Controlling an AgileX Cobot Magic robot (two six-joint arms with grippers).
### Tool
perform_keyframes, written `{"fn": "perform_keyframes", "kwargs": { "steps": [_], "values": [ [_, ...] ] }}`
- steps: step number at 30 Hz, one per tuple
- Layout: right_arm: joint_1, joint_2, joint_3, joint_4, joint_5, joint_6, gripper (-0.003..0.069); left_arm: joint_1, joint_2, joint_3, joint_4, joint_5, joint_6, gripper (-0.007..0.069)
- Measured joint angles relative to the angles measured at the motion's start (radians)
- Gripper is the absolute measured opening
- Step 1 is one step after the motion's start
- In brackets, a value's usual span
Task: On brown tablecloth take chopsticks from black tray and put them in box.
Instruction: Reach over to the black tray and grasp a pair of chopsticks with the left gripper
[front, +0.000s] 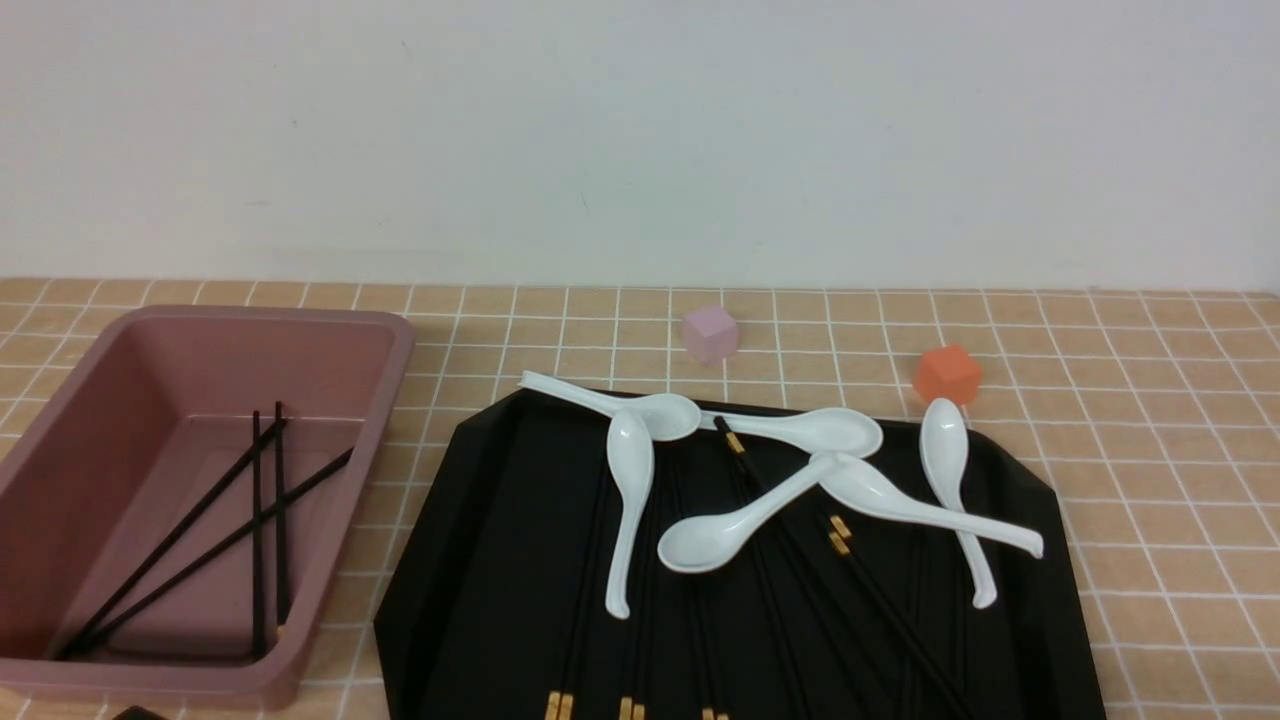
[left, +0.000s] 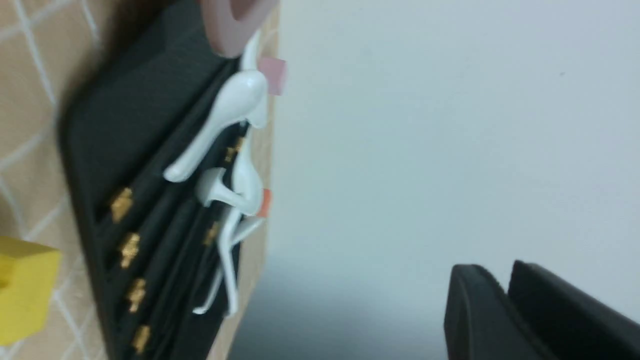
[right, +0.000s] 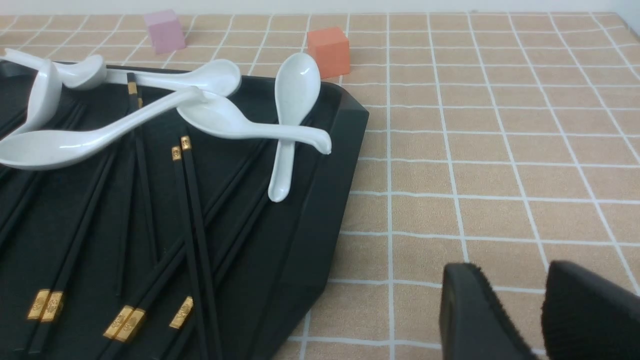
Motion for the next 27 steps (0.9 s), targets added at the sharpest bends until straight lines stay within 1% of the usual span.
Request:
{"fn": "perform_keyframes", "kwargs": {
  "steps": [1, 3, 5, 7, 8, 10, 11, 12, 13, 14, 15, 17, 18, 20, 24, 25, 27],
  "values": [
    [0.0, 0.0, 0.0, 0.0, 0.0, 0.0, 0.024, 0.0, 0.0, 0.0, 0.0, 0.0, 0.0, 0.0081],
    [0.0, 0.0, 0.0, 0.0, 0.0, 0.0, 0.024, 0.0, 0.0, -0.081, -0.004, 0.013, 0.09, 0.0001],
    [0.0, 0.0, 0.0, 0.0, 0.0, 0.0, 0.024, 0.0, 0.016, -0.171, 0.006, 0.042, 0.166, -0.0013],
    [0.0, 0.0, 0.0, 0.0, 0.0, 0.0, 0.024, 0.0, 0.096, -0.274, 0.055, 0.119, 0.233, -0.0013],
    [0.0, 0.0, 0.0, 0.0, 0.0, 0.0, 0.024, 0.0, 0.157, -0.345, 0.11, 0.179, 0.262, -0.0013],
    [0.0, 0.0, 0.0, 0.0, 0.0, 0.0, 0.024, 0.0, 0.295, -0.454, 0.21, 0.321, 0.285, -0.0013],
    [0.0, 0.0, 0.0, 0.0, 0.0, 0.0, 0.024, 0.0, 0.362, -0.502, 0.283, 0.395, 0.291, -0.0013],
    [0.0, 0.0, 0.0, 0.0, 0.0, 0.0, 0.024, 0.0, 0.397, -0.526, 0.314, 0.434, 0.292, -0.0013],
    [0.0, 0.0, 0.0, 0.0, 0.0, 0.0, 0.024, 0.0, 0.54, -0.607, 0.422, 0.568, 0.299, -0.0013],
    [0.0, 0.0, 0.0, 0.0, 0.0, 0.0, 0.024, 0.0, 0.611, -0.659, 0.482, 0.656, 0.306, -0.0013],
    [0.0, 0.0, 0.0, 0.0, 0.0, 0.0, 0.024, 0.0, 0.715, -0.713, 0.579, 0.746, 0.326, -0.0013],
    [0.0, 0.0, 0.0, 0.0, 0.0, 0.0, 0.024, 0.0, 0.868, -0.773, 0.667, 0.835, 0.356, -0.0013],
    [0.0, 0.0, 0.0, 0.0, 0.0, 0.0, 0.024, 0.0, 0.932, -0.793, 0.69, 0.851, 0.373, -0.0013],
    [0.0, 0.0, 0.0, 0.0, 0.0, 0.0, 0.024, 0.0, 1.022, -0.815, 0.696, 0.857, 0.396, -0.0013],
    [0.0, 0.0, 0.0, 0.0, 0.0, 0.0, 0.024, -0.005, 1.134, -0.821, 0.638, 0.848, 0.415, -0.0013],
    [0.0, 0.0, 0.0, 0.0, 0.0, 0.0, 0.024, -0.029, 1.17, -0.821, 0.614, 0.825, 0.424, -0.0013],
    [0.0, 0.0, 0.0, 0.0, 0.0, 0.0, 0.024, -0.084, 1.213, -0.823, 0.604, 0.784, 0.42, -0.0013]
  ]
}}
